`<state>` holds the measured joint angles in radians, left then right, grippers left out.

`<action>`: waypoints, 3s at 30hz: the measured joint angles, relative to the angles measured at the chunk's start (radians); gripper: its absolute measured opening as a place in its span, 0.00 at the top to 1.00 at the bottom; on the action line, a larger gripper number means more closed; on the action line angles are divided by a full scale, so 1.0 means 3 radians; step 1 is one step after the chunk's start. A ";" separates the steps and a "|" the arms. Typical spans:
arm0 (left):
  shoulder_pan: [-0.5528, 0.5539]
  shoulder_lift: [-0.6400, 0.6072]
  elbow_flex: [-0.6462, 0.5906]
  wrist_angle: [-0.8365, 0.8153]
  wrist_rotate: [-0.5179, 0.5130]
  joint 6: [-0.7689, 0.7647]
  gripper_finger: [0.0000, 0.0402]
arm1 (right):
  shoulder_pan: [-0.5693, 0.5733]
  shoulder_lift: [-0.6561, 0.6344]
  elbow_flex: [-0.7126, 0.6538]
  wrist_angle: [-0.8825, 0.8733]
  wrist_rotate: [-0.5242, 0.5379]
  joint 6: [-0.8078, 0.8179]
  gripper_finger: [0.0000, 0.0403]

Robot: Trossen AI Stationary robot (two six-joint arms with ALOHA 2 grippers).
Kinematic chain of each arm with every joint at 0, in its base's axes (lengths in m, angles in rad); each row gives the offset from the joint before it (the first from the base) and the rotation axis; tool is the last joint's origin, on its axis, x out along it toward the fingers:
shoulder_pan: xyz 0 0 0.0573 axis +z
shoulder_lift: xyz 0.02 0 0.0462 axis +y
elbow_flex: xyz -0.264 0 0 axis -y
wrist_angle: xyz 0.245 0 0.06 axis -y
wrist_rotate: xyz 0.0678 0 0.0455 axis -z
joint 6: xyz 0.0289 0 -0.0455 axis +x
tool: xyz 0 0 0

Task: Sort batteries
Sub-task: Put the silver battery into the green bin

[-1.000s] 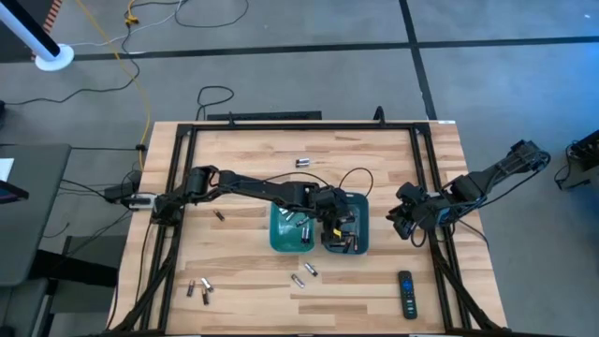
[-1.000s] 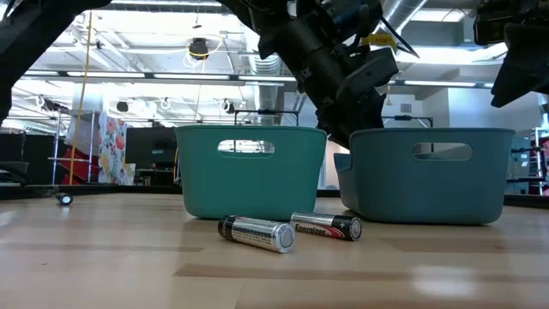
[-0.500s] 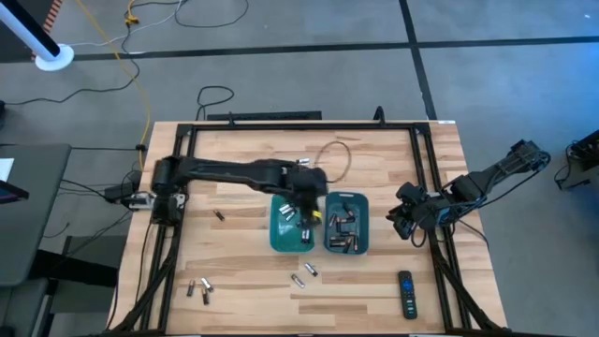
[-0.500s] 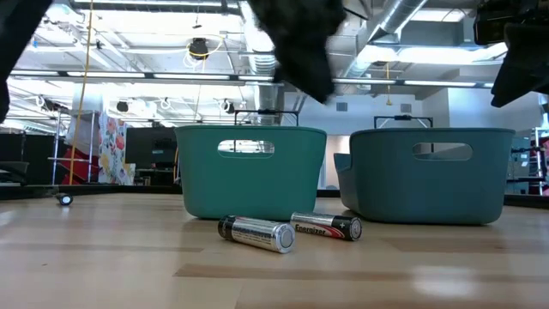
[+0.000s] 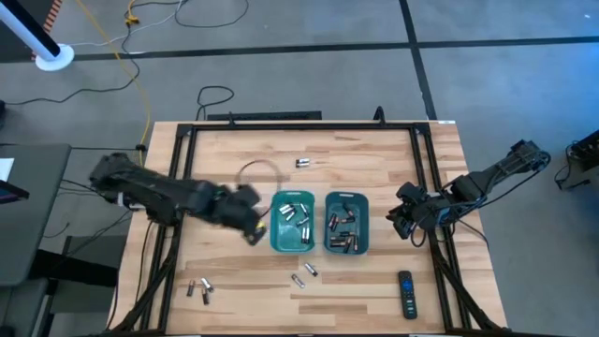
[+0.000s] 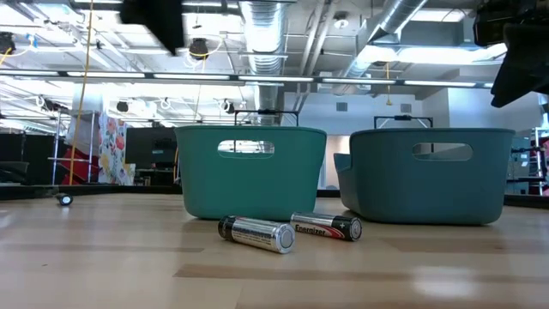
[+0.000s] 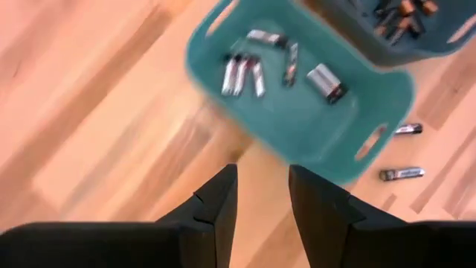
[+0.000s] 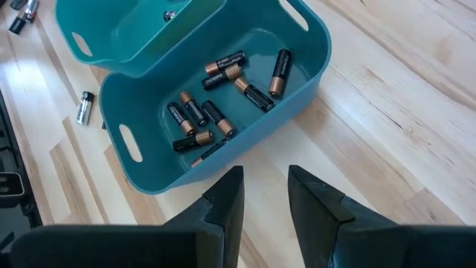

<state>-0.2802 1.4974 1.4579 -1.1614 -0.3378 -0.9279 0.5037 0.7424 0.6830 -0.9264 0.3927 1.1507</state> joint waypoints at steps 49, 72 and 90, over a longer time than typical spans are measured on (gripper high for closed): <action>-0.2370 -0.0623 -0.2446 0.1570 0.0673 0.1287 0.79 | 0.0000 0.0333 -0.0001 0.0151 0.0003 0.0533 0.70; -0.2534 -0.0623 -0.2858 0.2262 0.0629 0.1414 0.79 | -0.0004 0.0362 -0.0001 0.0154 0.0002 0.0629 0.70; -0.2534 -0.0629 -0.3140 0.2467 0.0450 0.1199 0.83 | -0.0004 0.0362 -0.0001 0.0148 0.0001 0.0702 0.70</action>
<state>-1.0405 1.3087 0.5159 -0.4214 -0.2026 -0.5683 0.5026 0.8509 0.6827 -0.8822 0.3931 1.3614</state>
